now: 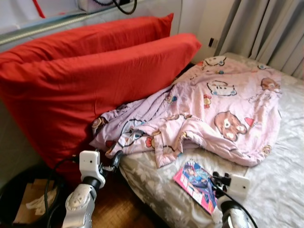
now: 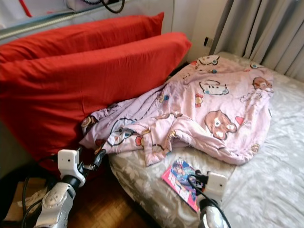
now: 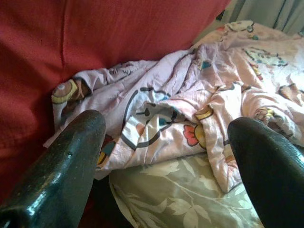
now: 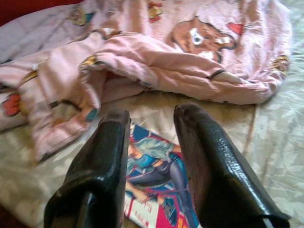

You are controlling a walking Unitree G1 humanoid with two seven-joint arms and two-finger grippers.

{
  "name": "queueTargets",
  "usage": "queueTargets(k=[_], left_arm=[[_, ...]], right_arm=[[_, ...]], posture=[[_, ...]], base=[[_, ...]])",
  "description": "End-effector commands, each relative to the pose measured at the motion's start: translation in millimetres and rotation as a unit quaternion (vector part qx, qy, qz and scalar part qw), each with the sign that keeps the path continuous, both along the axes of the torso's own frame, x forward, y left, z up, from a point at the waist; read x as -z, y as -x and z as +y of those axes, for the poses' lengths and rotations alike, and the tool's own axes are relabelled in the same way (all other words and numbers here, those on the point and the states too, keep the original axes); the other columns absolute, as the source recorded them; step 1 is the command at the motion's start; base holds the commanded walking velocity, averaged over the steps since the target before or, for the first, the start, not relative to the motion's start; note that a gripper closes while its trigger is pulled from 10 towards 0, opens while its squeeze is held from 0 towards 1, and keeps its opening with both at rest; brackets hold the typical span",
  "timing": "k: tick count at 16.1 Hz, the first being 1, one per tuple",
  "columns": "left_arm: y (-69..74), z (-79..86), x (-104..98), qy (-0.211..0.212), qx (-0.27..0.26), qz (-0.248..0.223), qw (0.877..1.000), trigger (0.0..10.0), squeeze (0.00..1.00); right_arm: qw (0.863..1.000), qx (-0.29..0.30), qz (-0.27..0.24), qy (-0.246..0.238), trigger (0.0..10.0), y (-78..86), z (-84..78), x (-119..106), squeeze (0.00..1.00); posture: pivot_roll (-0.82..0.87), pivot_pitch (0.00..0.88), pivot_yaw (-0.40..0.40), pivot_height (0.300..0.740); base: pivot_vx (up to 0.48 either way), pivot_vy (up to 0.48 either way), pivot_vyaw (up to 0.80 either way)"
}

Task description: Clean up the room

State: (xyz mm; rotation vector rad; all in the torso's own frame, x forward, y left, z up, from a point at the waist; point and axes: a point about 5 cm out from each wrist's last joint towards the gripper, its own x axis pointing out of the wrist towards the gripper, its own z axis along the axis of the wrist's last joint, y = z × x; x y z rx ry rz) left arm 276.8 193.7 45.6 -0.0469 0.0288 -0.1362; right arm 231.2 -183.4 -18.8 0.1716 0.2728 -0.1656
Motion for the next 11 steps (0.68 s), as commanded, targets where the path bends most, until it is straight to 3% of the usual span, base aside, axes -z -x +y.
queueTargets(k=[1, 6, 11], left_arm=[[-0.1, -1.0, -1.7, 0.003, -0.001, -0.002, 1.0, 10.0, 0.0], [0.4, -3.0, -3.6, 0.008, 0.003, -0.004, 1.0, 10.0, 0.0], [1.3, -6.0, -1.6, 0.007, 0.007, 0.004, 1.0, 10.0, 0.0]], right_arm=[[1.0, 0.004, -0.005, 0.011, 10.0, 0.5, -3.3, -1.8, 0.0], [0.999, 0.024, 0.013, 0.025, 10.0, -0.9, -10.5, -0.5, 0.0], [0.999, 0.02, 0.016, 0.034, 10.0, -2.4, -10.7, -0.9, 0.0]], posture=[[0.02, 0.095, -0.042, 0.74], [0.02, 0.1, -0.043, 0.74], [0.02, 0.104, -0.043, 0.685]], base=[[0.0, 0.0, 0.0], [0.0, 0.0, 0.0], [0.0, 0.0, 0.0]])
